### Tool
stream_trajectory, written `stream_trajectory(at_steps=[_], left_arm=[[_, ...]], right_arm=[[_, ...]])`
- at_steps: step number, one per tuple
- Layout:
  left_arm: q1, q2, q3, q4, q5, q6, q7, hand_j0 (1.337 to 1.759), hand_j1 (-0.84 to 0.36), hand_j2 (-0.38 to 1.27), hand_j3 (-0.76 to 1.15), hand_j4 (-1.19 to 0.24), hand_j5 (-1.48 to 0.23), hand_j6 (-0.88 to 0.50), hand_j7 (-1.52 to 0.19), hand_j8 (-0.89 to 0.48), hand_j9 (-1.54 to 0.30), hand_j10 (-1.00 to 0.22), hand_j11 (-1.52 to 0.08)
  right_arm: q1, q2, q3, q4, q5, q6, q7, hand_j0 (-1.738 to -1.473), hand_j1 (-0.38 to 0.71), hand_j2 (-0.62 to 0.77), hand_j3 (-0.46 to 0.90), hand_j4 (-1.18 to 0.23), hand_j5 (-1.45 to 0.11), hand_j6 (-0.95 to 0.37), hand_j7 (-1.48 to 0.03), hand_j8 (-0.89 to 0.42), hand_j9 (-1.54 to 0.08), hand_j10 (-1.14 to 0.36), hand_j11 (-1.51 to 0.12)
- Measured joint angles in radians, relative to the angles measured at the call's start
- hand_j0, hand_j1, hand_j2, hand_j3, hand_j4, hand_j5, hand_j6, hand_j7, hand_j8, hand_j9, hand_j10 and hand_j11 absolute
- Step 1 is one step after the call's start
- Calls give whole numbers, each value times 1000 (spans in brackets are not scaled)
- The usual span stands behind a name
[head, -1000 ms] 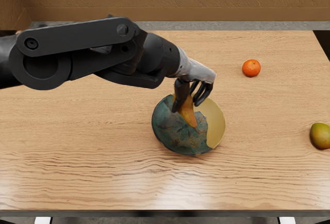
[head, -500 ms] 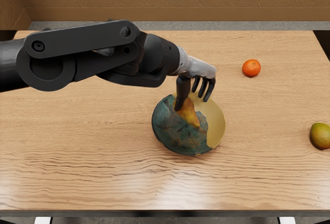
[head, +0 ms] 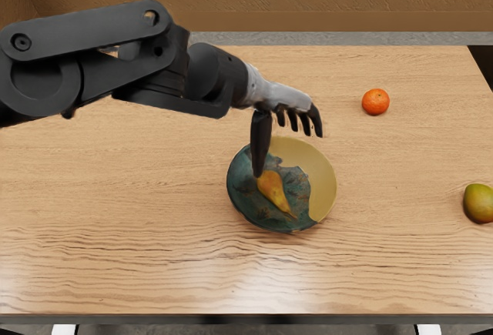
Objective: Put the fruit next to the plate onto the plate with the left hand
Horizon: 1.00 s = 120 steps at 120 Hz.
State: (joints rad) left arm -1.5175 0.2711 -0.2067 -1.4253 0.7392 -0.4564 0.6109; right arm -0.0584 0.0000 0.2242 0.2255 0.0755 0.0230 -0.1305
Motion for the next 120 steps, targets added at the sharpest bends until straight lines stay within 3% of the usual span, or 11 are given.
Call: stream_trajectory(at_steps=[19, 36, 68, 98, 120], left_arm=[[5, 90, -1, -6, -278, -1, 0, 1658, 51, 65, 0, -252, -328, -247, -328, -246, -327, -252, -327], [90, 192, -22, -17, -550, -4, 0, 1658, 56, 57, 0, -247, -320, -244, -320, -244, -320, -247, -320], [226, 364, -81, -62, -864, -27, 0, 1658, 69, 49, 0, -235, -305, -234, -305, -234, -305, -234, -305], [387, 519, -147, -61, -964, -120, 0, 1658, 77, 46, 0, -226, -295, -226, -295, -226, -295, -226, -295], [440, 609, -216, -38, -982, -149, 0, 1658, 80, 45, 0, -224, -292, -223, -292, -223, -292, -224, -292]], right_arm=[[0, 0, 0, 0, 0, 0, 0, -1658, -317, -5, 0, -27, -35, -27, -35, -27, -35, -27, -35], [0, 0, 0, 0, 0, 0, 0, -1658, -317, -5, 0, -27, -35, -27, -35, -27, -35, -27, -35], [0, 0, 1, 1, -1, 0, 0, -1658, -317, -5, 0, -27, -35, -27, -35, -27, -35, -27, -35], [0, 0, 2, 2, -2, 0, 0, -1658, -317, -5, 0, -27, -35, -27, -35, -27, -35, -27, -35], [0, 0, 3, 3, -2, 0, 0, -1658, -317, -6, 0, -27, -35, -27, -35, -27, -35, -27, -35]])
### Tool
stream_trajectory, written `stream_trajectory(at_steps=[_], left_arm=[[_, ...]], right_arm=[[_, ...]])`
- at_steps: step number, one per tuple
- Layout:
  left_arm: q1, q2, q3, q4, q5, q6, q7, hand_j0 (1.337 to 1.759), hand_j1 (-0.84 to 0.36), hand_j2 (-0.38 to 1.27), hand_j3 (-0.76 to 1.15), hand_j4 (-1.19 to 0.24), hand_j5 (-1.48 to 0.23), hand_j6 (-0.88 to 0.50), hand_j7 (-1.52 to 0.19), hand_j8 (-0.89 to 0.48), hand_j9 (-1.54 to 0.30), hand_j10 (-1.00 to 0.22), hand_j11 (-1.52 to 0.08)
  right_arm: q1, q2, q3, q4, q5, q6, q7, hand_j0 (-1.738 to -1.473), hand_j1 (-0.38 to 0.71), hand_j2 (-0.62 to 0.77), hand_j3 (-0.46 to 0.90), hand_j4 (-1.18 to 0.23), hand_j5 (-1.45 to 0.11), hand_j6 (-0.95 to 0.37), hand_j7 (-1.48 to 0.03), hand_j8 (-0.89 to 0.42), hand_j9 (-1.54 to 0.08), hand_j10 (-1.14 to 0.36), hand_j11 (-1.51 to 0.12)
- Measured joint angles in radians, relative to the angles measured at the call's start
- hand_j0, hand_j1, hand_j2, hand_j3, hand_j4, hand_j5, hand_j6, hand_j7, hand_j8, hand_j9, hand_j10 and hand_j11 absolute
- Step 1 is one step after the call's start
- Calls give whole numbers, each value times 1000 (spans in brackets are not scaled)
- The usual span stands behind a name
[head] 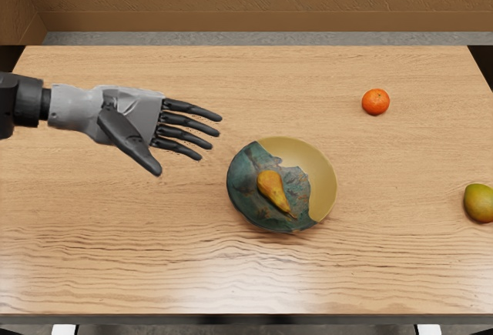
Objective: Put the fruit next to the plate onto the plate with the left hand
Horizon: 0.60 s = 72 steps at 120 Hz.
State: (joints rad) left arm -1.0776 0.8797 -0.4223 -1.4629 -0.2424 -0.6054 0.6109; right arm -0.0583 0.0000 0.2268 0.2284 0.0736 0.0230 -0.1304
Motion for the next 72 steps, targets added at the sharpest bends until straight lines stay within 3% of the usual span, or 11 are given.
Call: stream_trajectory(at_steps=[46, 72], left_arm=[[44, 108, -32, 200, -41, -6, 0, 1658, 84, 44, 0, -219, -287, -219, -287, -219, -287, -220, -287], [65, 140, -33, 240, -57, -6, 0, 1658, 84, 43, 0, -218, -286, -217, -287, -217, -287, -218, -287]], right_arm=[[0, 0, 0, 1, 0, 0, 0, -1658, -317, -6, 0, -27, -35, -27, -35, -27, -35, -27, -35], [0, 0, 0, 4, 0, 0, 0, -1658, -317, -6, 0, -27, -35, -27, -35, -27, -35, -27, -35]])
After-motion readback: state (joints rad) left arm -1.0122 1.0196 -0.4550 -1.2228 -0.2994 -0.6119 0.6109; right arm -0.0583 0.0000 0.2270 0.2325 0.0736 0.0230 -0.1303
